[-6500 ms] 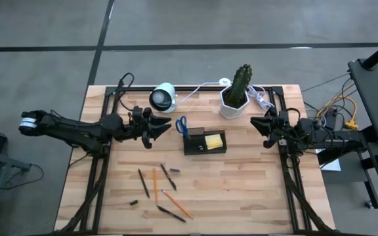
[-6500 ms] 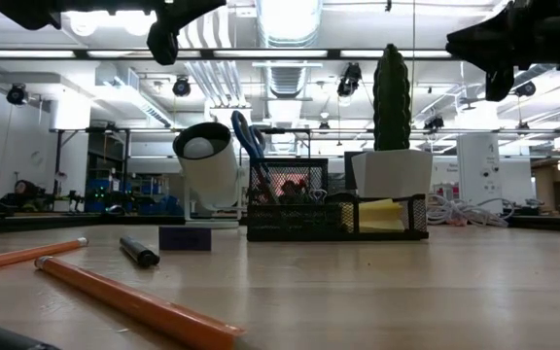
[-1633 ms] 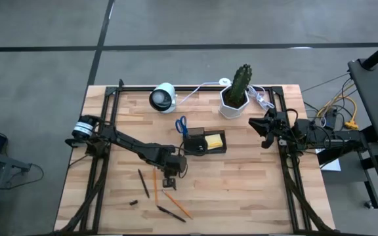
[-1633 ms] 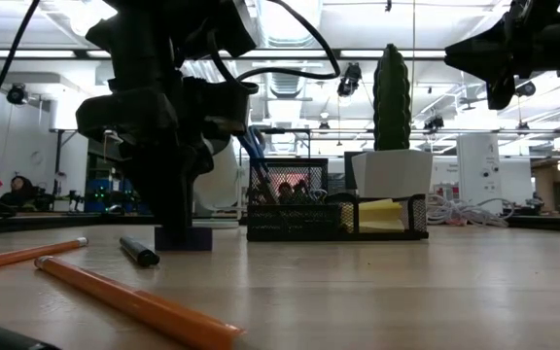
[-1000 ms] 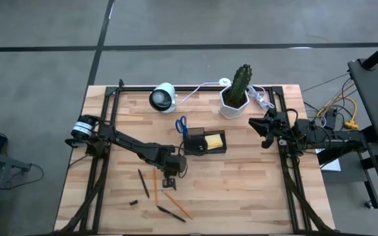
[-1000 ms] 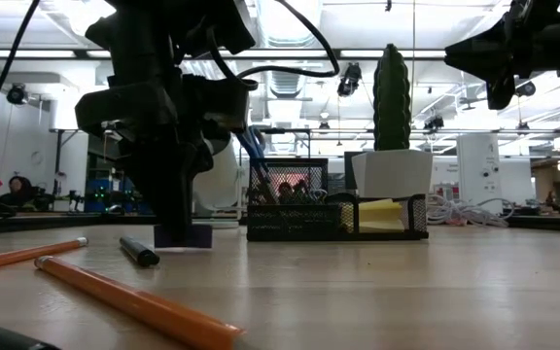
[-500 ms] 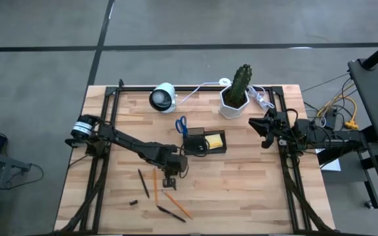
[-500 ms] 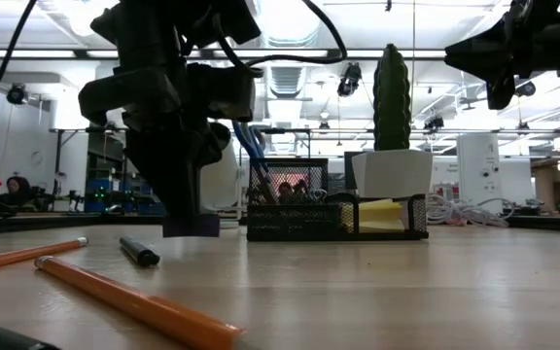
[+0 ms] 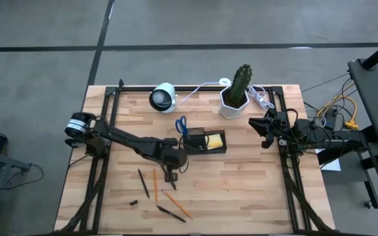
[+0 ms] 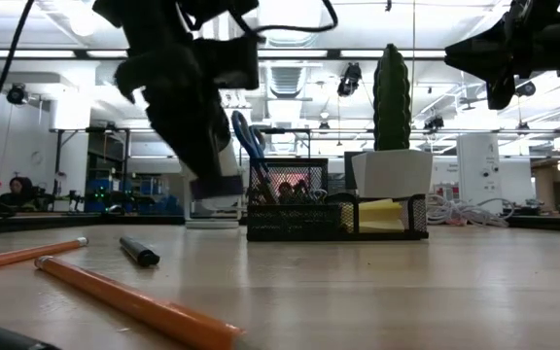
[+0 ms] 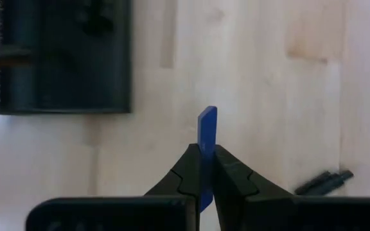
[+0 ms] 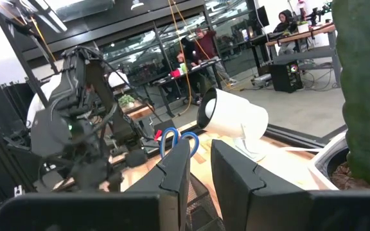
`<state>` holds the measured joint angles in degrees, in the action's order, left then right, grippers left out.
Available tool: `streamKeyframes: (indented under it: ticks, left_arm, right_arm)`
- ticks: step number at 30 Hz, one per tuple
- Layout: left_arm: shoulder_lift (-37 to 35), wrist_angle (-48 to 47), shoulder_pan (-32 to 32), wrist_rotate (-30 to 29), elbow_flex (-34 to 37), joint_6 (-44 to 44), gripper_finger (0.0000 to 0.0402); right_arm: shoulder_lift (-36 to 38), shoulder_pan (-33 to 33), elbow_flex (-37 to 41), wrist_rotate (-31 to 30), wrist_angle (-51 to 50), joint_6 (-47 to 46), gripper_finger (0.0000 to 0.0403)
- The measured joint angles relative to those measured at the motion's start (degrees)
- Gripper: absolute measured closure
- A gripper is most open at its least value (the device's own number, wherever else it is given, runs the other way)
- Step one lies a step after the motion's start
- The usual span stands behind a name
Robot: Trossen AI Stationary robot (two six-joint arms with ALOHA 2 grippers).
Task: Pick and place office supplies into organizer
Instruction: Put the blue eraser into the black desk organizer
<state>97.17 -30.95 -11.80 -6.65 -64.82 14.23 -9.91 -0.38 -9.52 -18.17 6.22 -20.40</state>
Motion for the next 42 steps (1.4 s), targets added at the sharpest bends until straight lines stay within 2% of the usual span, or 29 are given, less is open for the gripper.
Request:
streamKeyframes:
  ticks: [6, 16, 26, 42]
  left_arm:
    - [-2.8, 1.2, 1.2, -2.1, 0.0, 0.0, 0.0399]
    - [-3.4, 8.8, 3.8, -5.9, 0.0, 0.1, 0.0399]
    - [-2.7, 14.7, 6.6, -6.3, 0.4, 0.3, 0.0399]
    - [-2.7, 13.8, 7.1, -6.9, 1.1, 0.4, 0.0399]
  right_arm:
    - [0.0, 0.0, 0.0, 0.0, 0.0, 0.0, 0.0349]
    - [0.0, 0.0, 0.0, 0.0, 0.0, -0.2, 0.0349]
    - [0.0, 0.0, 0.0, 0.0, 0.0, -0.4, 0.0349]
    - [0.0, 0.0, 0.0, 0.0, 0.0, -0.3, 0.0349]
